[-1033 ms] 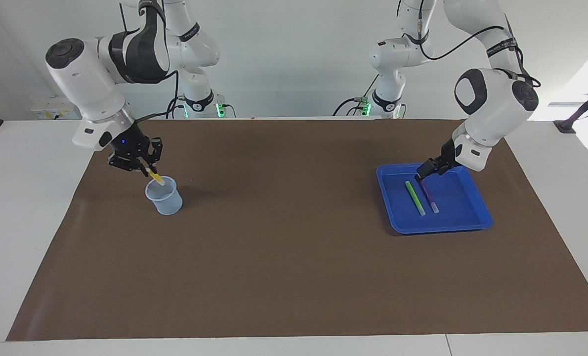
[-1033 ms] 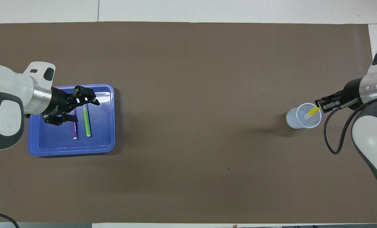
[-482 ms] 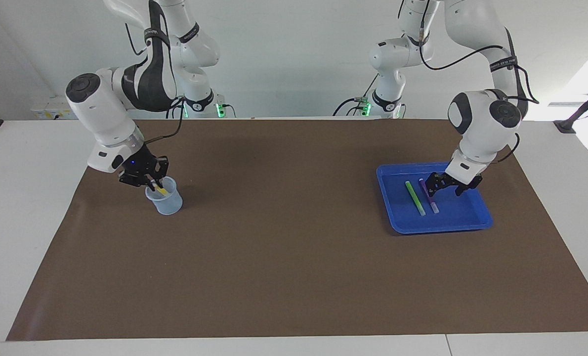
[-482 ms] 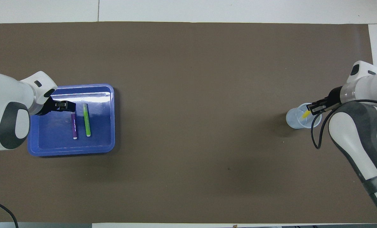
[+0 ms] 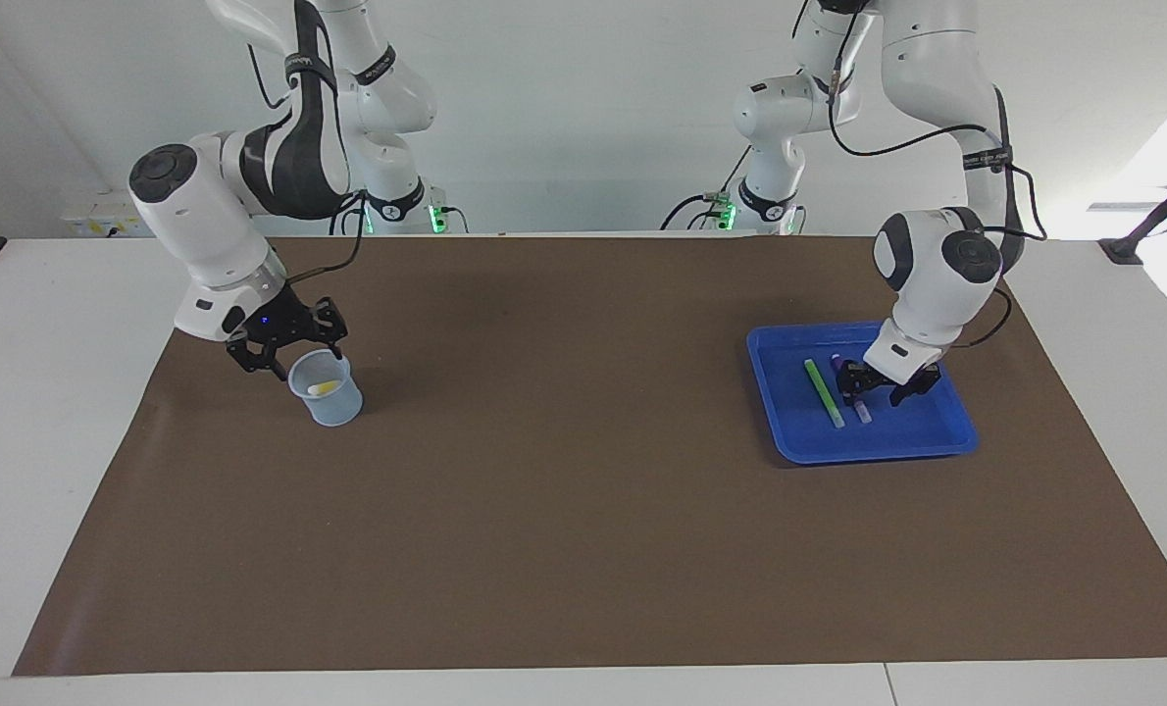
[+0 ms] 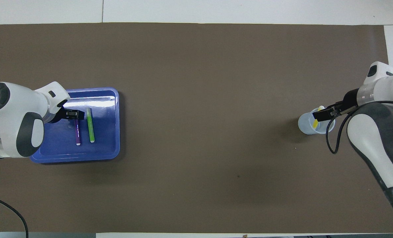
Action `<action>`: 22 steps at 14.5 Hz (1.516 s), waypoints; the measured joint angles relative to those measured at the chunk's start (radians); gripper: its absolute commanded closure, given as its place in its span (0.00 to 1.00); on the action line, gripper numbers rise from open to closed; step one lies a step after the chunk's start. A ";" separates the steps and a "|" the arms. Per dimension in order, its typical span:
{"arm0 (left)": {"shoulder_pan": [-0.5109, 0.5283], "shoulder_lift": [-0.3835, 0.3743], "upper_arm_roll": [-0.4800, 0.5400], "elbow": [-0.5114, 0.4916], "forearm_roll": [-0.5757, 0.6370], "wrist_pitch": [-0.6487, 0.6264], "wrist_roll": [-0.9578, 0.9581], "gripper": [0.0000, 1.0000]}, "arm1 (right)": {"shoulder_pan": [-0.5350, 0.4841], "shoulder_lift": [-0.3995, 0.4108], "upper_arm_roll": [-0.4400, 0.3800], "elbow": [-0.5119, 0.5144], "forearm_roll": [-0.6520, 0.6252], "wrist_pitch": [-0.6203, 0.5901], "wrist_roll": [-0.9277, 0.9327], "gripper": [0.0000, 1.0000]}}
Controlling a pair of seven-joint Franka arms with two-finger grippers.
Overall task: Transfer and insert pens with both arms
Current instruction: 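Insert the yellow pen into the cup while the left gripper reaches the purple pen, then grasp the purple pen with the left gripper while the right gripper returns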
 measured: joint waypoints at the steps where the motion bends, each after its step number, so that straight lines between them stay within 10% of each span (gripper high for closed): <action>1: 0.003 0.002 0.001 -0.009 0.000 0.013 0.000 0.26 | 0.001 -0.002 0.002 0.027 0.053 -0.039 0.002 0.00; 7: 0.009 0.002 0.003 -0.031 0.000 0.022 0.001 0.37 | -0.014 -0.016 -0.001 0.081 0.473 -0.186 0.130 0.00; 13: 0.009 -0.002 -0.002 -0.038 0.000 0.021 -0.008 0.98 | 0.186 -0.046 0.045 0.135 0.605 -0.123 0.531 0.00; 22: 0.012 -0.006 0.001 -0.030 0.001 -0.005 -0.014 1.00 | 0.241 -0.051 0.044 0.080 0.756 -0.012 0.604 0.00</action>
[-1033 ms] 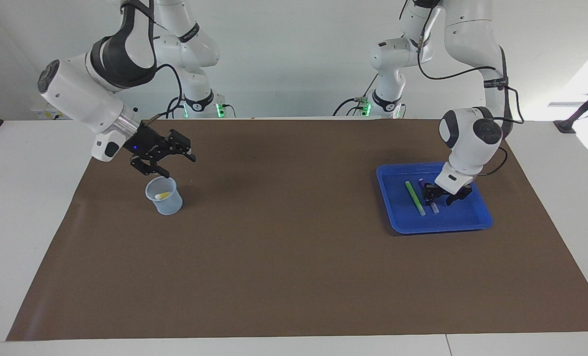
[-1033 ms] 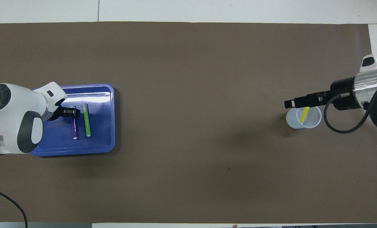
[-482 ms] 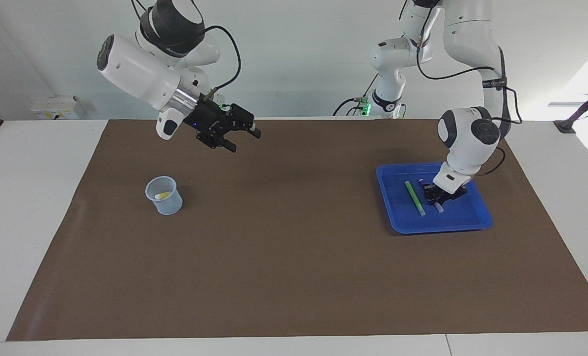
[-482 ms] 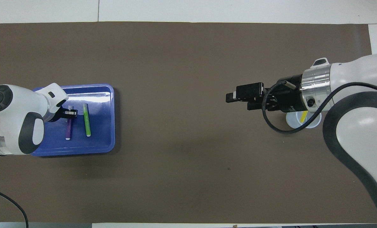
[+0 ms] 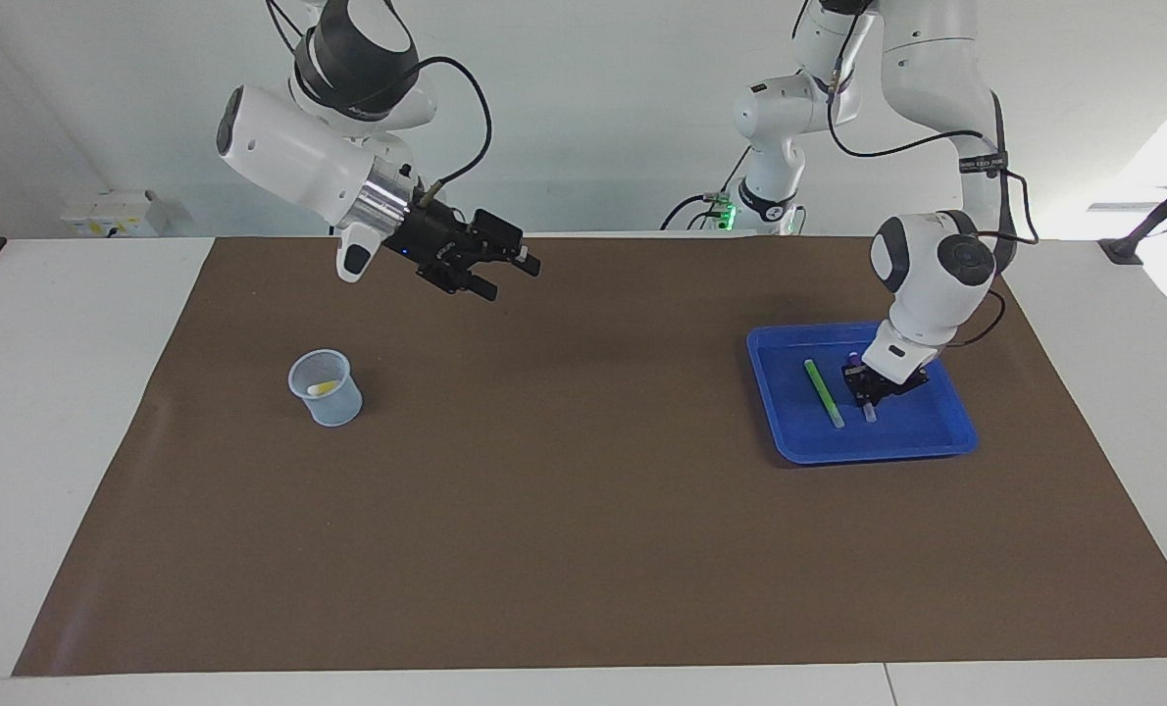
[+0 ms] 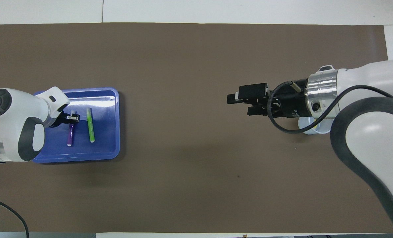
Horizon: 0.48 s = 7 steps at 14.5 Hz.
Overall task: Transfer and insert pens with both arms
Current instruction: 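Grasp the purple pen with the left gripper while the right gripper returns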
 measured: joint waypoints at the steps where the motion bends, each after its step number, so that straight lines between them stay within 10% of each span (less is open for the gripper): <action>1: 0.000 0.000 0.000 0.017 -0.002 -0.034 -0.002 1.00 | 0.010 -0.001 0.000 -0.004 0.001 0.014 0.000 0.00; 7: -0.005 0.001 -0.004 0.285 -0.131 -0.413 -0.135 1.00 | 0.065 -0.005 0.000 -0.025 0.076 0.136 0.002 0.00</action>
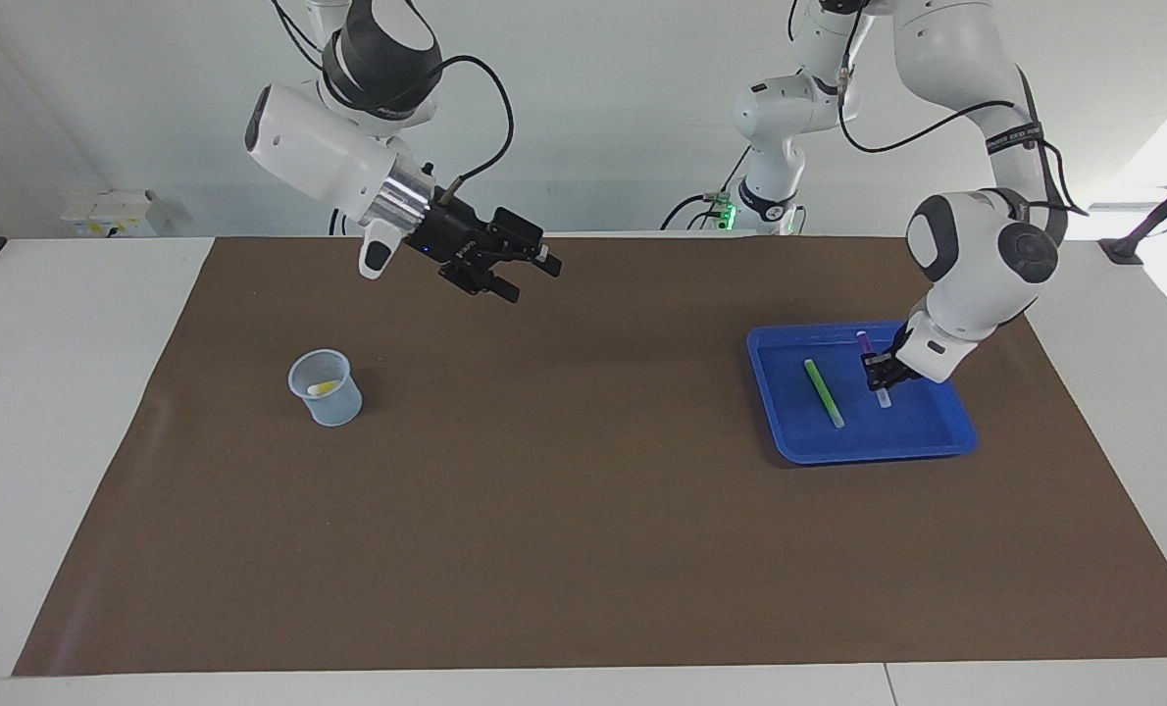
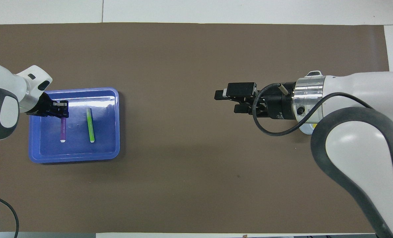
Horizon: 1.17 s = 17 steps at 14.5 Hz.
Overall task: Transfer and insert pens with both arms
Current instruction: 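Lift the purple pen with the left gripper toward the right gripper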
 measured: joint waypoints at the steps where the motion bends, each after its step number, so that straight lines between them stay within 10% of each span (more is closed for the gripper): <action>1: -0.010 0.000 -0.001 0.037 -0.035 -0.048 -0.074 1.00 | 0.011 0.000 0.000 -0.004 0.007 0.021 0.007 0.00; 9: -0.204 -0.001 -0.014 0.183 -0.362 -0.167 -0.959 1.00 | 0.024 0.000 -0.002 -0.022 0.056 0.069 0.044 0.00; 17: -0.298 -0.001 -0.061 0.186 -0.570 -0.083 -1.448 1.00 | 0.097 0.002 -0.001 -0.034 0.056 0.225 0.044 0.00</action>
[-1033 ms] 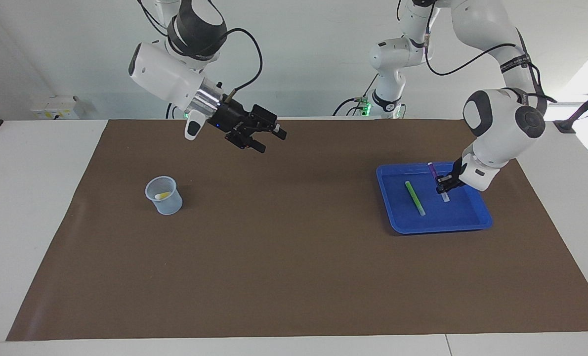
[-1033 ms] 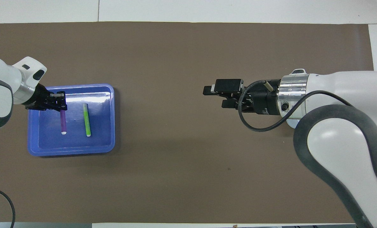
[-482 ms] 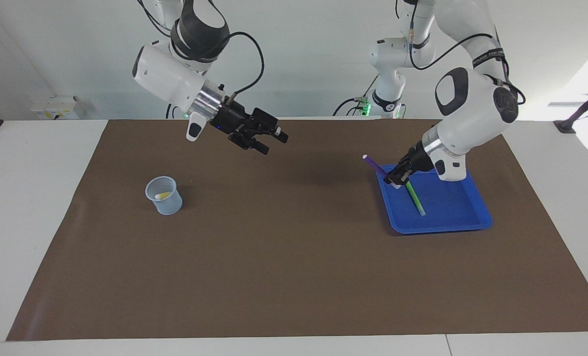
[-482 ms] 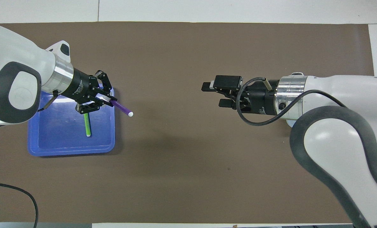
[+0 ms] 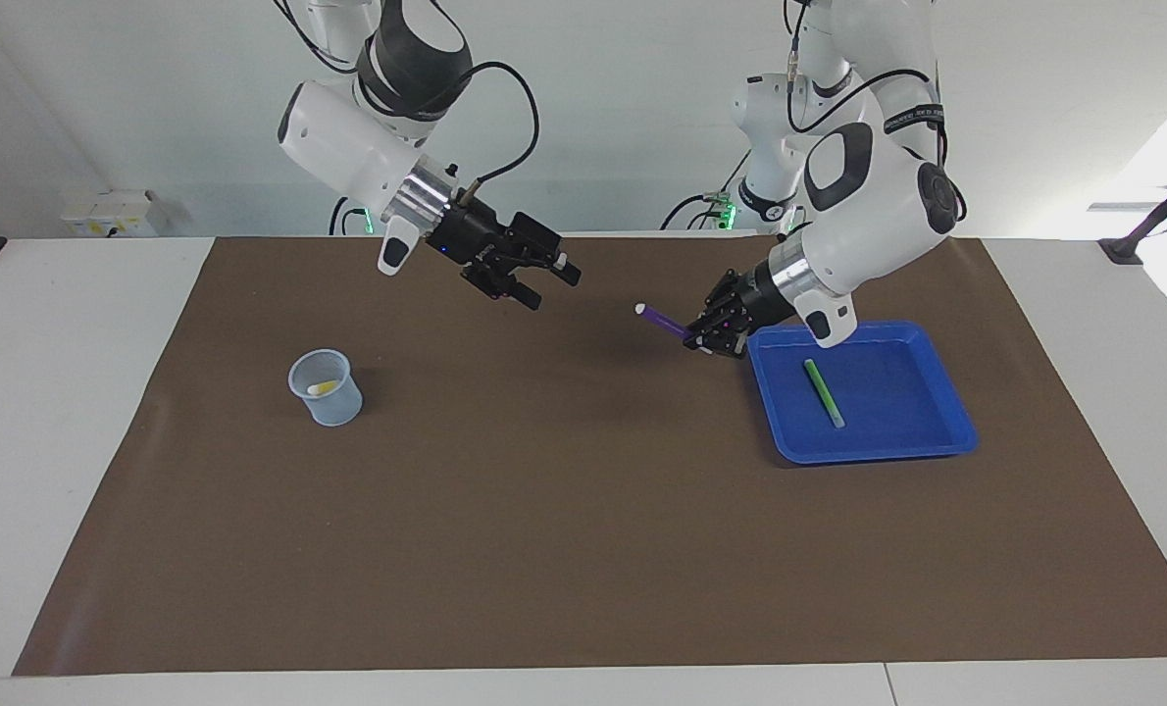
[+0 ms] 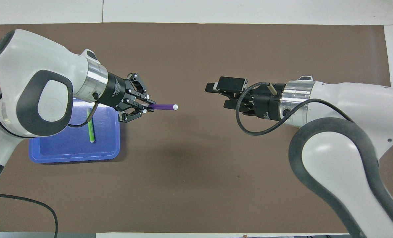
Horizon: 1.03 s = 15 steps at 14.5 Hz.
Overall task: Transfer and insert pens with both arms
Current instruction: 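Lift the purple pen with the left gripper toward the right gripper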
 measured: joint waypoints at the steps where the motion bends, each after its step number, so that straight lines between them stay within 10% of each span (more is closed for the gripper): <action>1: -0.001 0.000 -0.010 -0.002 -0.026 0.013 -0.029 1.00 | 0.025 0.005 0.000 -0.005 0.000 0.038 -0.002 0.00; 15: -0.094 -0.009 -0.015 -0.014 -0.089 0.134 -0.161 1.00 | 0.100 0.041 0.000 -0.023 0.000 0.149 -0.151 0.34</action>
